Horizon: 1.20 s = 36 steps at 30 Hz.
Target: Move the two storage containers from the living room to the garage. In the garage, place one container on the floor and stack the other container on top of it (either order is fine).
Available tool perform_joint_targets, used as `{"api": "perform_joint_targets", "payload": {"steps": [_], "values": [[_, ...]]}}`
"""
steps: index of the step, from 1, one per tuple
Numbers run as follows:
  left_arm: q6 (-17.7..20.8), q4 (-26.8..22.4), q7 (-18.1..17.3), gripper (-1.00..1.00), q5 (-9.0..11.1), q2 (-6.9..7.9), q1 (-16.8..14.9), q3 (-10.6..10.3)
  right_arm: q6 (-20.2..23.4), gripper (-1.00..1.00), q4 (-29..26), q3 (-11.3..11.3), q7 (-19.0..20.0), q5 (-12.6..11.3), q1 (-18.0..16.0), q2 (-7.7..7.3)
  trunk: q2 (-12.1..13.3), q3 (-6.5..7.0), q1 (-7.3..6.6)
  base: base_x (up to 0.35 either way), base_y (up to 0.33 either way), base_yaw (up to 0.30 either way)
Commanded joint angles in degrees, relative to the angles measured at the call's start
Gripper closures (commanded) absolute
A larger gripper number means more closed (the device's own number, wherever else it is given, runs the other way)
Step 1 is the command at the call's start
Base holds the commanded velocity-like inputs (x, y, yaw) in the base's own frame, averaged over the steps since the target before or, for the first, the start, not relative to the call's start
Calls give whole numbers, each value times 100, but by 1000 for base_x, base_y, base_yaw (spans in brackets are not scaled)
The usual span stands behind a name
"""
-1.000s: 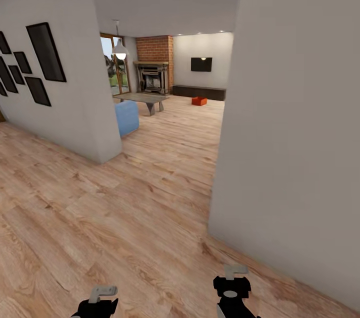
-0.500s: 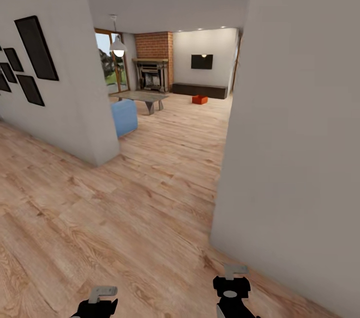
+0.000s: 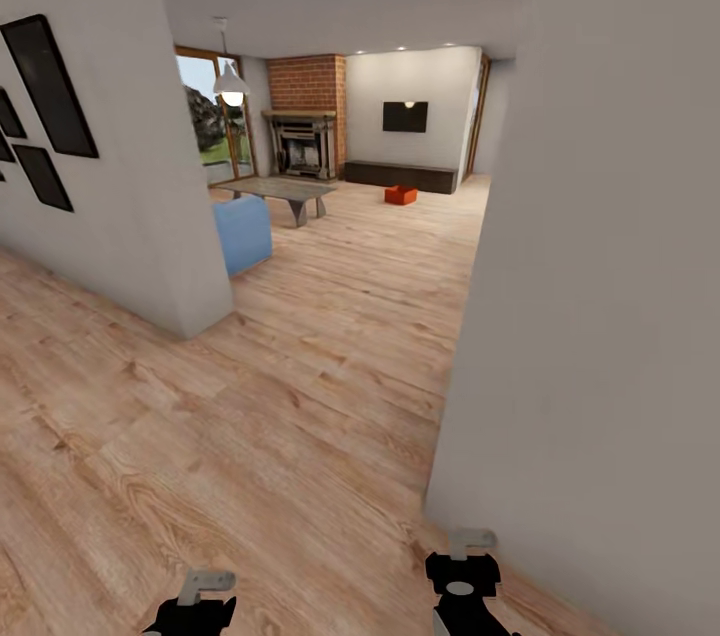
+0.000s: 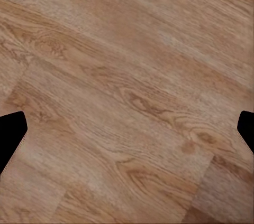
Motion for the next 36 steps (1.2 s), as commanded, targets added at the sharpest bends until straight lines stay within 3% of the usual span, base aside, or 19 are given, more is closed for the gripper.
{"api": "perform_joint_targets", "payload": {"steps": [1, 11, 36], "values": [[-20, 5, -11, -100, 60, 5, -5, -40, 59, -100, -9, 27, -39, 32, -2, -3, -3, -7, 4, 337, 0, 0], [-98, 5, -20, -100, 56, 2, -2, -44, 58, -100, -11, 27, -48, 32, -2, -6, -3, -10, 4, 327, 35, 0], [-106, 16, -11, -100, 51, -3, -1, -44, 57, -100, -12, 19, 21, 35, -2, -43, -3, -10, 4, 200, 261, 0]]}}
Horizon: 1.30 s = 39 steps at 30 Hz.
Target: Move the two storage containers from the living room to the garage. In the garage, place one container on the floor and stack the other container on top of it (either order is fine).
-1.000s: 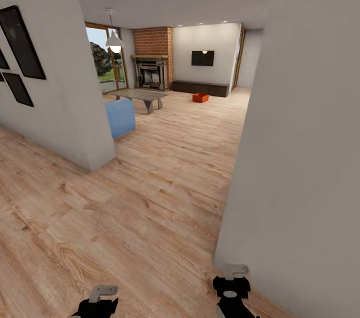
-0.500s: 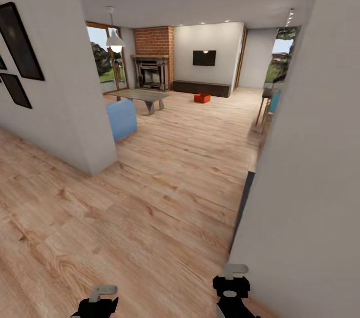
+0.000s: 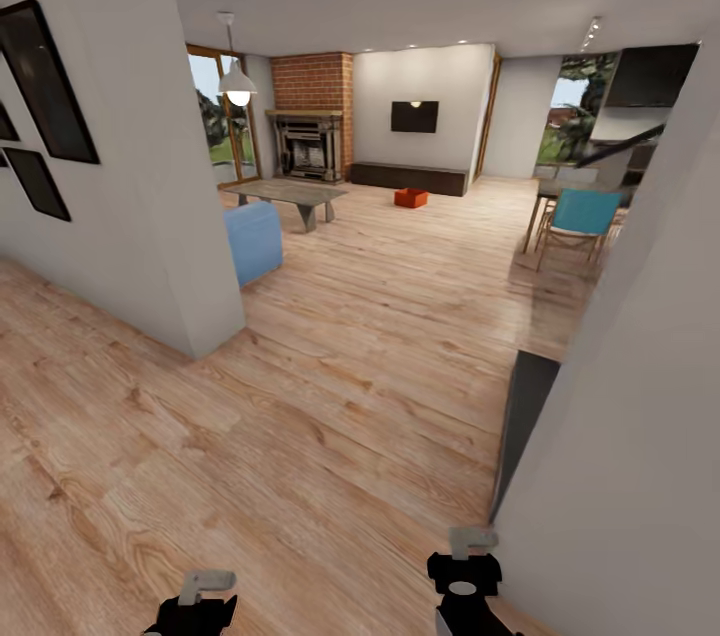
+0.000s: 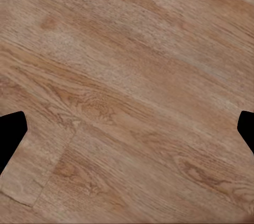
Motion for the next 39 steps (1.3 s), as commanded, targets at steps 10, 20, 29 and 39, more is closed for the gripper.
{"api": "perform_joint_targets", "payload": {"steps": [10, 20, 29, 39], "values": [[-21, 4, -12, -100, 60, 5, -7, -38, 60, -100, -2, 33, -35, 23, -2, 30, -3, -6, 2, 174, 180, 0], [-37, -11, -12, -100, 60, 5, -7, -38, 60, -100, 0, 25, -63, 18, -2, 30, -3, -6, 2, 153, 13, 0], [-30, 3, -12, -100, 60, 5, -8, -38, 61, -100, 0, 27, -80, 22, -2, 28, -3, -6, 2, 253, 159, 0], [-30, 4, -12, -100, 60, 5, -5, -38, 63, -100, -1, 25, -81, 22, -2, 29, -3, -6, 2, 270, 164, 0]]}}
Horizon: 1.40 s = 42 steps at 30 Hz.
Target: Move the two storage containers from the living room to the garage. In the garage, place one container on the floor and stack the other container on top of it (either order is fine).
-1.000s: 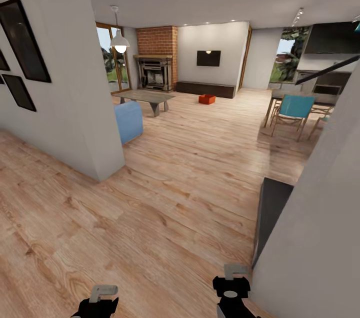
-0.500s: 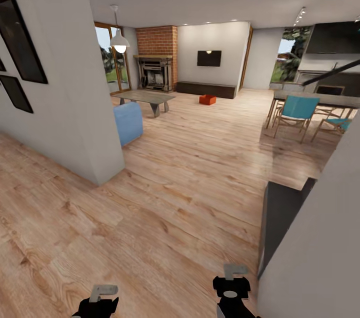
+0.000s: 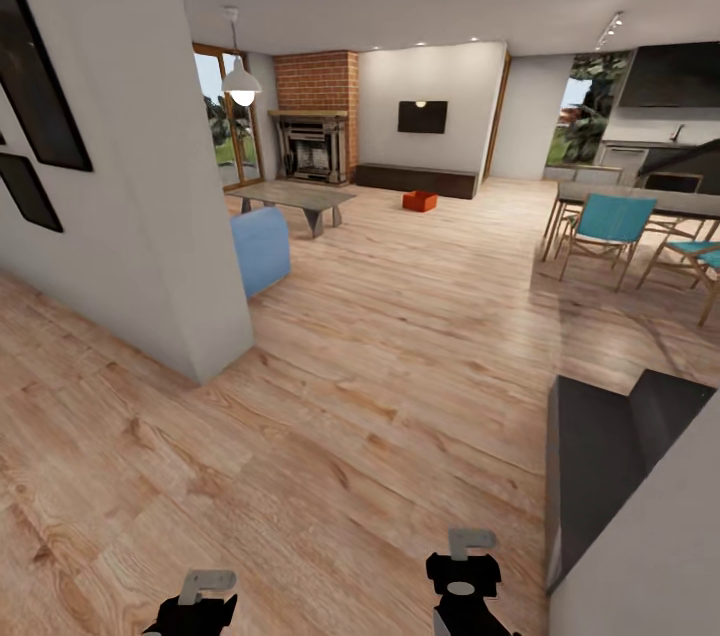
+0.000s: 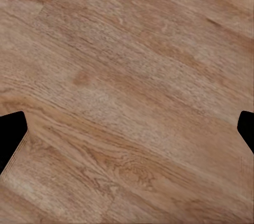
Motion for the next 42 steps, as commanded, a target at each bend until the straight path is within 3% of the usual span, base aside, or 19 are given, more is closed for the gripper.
{"api": "perform_joint_targets", "payload": {"steps": [1, 16, 28, 42], "values": [[-21, 5, -12, -100, 60, 5, -4, -37, 61, -100, -7, 27, -35, 29, -2, 0, -3, -6, 3, 271, 116, 0], [-21, 14, -8, -100, 60, -4, -6, -37, 59, -100, -7, 28, -22, 31, -2, 2, -3, -6, 3, 271, 65, -3], [-21, 19, -5, -100, 59, -4, -6, -37, 62, -100, -7, 27, 7, 31, -2, -4, -3, -4, 3, 271, 1, -143], [-25, 21, -8, -100, 56, -4, -5, -37, 56, -100, -7, 25, 7, 31, -2, -4, -3, 102, 3, 271, 16, -7]]}}
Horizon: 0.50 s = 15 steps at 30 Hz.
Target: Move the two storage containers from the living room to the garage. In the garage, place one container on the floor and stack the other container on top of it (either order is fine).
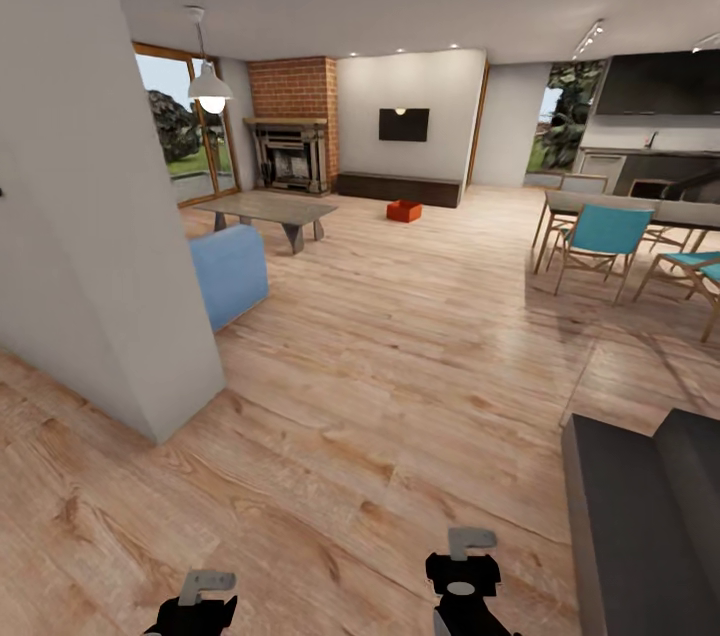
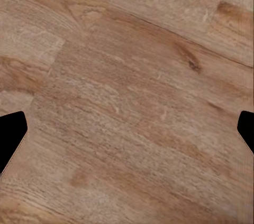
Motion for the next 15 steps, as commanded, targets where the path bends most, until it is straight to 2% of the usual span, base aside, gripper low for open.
{"api": "perform_joint_targets", "payload": {"steps": [1, 15], "values": [[-22, 4, -10, -100, 61, 5, -6, -39, 59, -100, -7, 27, -36, 30, -2, -2, -3, 3, 3, 270, 34, 0], [-26, -4, -10, -100, 60, 5, -5, -46, 59, -100, 44, 35, -36, 30, -2, -2, -3, 131, 3, 268, 4, 0]]}}
